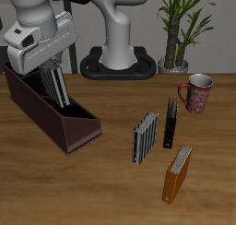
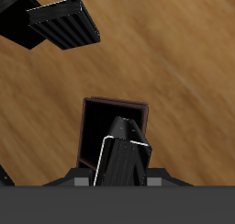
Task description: Place the right striped book into the right desk caddy's left compartment and place the orange book into the right desk caddy's left compartment and place the red mug into the right desk caddy's right compartment
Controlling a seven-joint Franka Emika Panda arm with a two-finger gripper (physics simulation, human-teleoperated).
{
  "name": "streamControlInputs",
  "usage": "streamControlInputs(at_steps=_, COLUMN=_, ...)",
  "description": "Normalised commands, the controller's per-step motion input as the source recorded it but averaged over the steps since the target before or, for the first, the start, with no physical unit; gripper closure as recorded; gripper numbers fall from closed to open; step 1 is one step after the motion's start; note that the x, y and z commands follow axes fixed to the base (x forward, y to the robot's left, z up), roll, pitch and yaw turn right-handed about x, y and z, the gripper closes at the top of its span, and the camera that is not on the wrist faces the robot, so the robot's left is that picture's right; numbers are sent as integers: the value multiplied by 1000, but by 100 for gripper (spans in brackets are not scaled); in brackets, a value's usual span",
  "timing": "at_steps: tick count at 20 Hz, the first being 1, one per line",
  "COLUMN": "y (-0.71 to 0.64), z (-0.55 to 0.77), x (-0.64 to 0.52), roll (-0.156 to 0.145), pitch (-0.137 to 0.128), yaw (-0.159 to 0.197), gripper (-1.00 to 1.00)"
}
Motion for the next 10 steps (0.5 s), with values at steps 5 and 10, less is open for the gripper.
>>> streamControlInputs(at_steps=5, y=171, z=-140, x=52, roll=9, pitch=11, yaw=5, gripper=100)
streamControlInputs(at_steps=10, y=29, z=-98, x=94, roll=-3, pitch=-6, yaw=-7, gripper=100)
